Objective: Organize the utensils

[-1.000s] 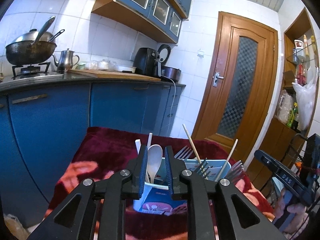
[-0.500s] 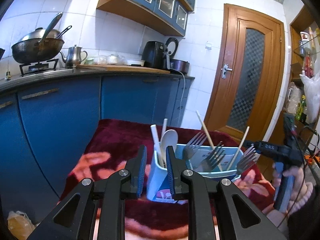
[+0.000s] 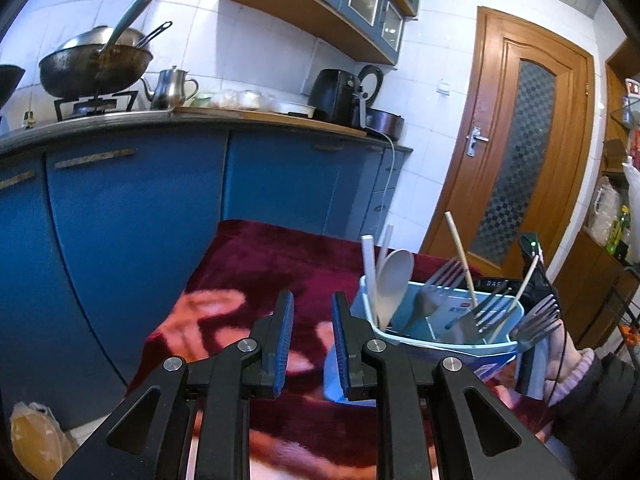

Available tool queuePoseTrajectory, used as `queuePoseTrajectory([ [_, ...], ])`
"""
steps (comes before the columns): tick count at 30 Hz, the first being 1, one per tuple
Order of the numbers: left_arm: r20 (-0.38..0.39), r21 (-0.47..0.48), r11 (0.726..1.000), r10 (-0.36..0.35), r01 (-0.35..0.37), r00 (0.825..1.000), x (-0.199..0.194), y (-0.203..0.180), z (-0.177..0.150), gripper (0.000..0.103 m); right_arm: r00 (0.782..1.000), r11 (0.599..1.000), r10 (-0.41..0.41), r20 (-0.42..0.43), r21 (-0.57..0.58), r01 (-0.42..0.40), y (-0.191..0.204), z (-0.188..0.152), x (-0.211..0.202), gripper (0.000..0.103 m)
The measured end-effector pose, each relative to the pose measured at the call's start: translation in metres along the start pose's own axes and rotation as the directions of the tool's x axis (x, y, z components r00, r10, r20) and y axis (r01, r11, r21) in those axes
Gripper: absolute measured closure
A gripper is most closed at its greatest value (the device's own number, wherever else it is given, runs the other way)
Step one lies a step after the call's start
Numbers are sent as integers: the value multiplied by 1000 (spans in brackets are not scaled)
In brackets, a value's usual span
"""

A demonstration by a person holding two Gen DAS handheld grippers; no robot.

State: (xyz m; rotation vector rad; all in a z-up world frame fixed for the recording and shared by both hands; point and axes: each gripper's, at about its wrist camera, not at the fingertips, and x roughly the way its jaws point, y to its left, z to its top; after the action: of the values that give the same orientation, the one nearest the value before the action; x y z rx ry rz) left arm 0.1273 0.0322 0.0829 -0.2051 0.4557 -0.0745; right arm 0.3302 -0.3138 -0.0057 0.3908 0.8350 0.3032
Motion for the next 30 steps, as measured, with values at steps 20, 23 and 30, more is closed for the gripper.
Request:
queuePoseTrajectory([
  [20, -12, -2, 1000, -1, 1, 1000, 7, -2, -3, 83, 994, 993, 109, -26, 42, -107, -10, 9, 28, 94],
  [23, -16, -4, 1000, -2, 2, 1000, 8, -2, -4, 83, 992, 993, 114, 51, 12, -114, -4, 11, 13, 96],
  [30, -15, -8, 1000, -12, 12, 1000, 6, -3, -7, 83, 959, 995, 17, 284, -103, 13, 24, 24, -58, 99],
])
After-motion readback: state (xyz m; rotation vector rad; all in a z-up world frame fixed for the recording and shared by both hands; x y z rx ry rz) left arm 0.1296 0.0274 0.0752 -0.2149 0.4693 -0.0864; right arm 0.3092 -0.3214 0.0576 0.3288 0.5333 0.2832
